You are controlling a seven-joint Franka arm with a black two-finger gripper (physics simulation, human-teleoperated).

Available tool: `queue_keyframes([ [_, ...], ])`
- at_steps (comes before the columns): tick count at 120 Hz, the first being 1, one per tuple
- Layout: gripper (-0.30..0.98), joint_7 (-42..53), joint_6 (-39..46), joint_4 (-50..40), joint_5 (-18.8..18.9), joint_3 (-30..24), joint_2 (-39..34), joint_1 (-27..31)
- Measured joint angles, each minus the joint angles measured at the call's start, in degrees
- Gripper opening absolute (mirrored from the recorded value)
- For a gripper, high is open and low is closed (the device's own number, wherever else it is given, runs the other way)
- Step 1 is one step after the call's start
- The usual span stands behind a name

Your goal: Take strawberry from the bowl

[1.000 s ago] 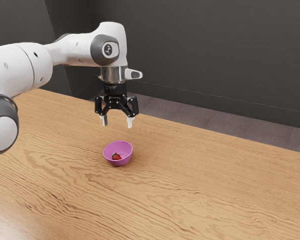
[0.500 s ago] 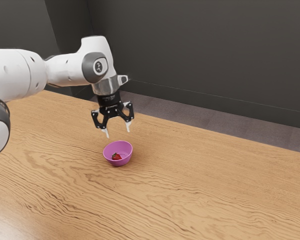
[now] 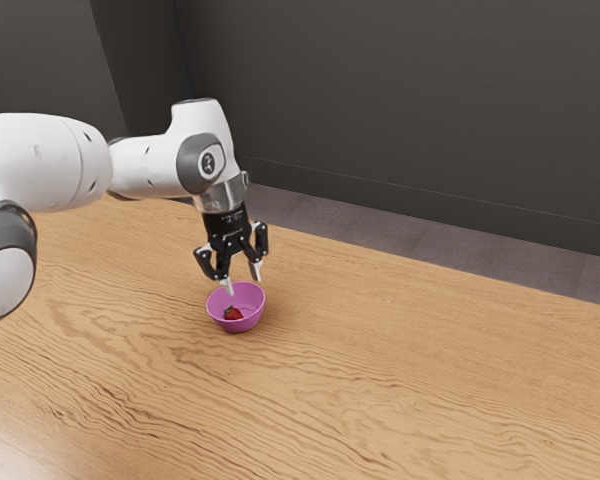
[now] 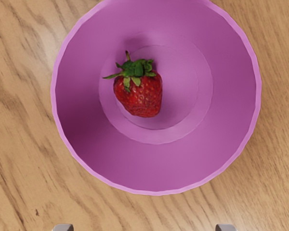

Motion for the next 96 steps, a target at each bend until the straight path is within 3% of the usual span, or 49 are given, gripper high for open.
queue_keyframes([
  [38,0.29,-6.8,1.6,-0.1,3.3,-0.1,1.7,0.0],
  [96,0.26,-11.6,2.0,2.1,4.0,-0.2,6.0,0.7],
])
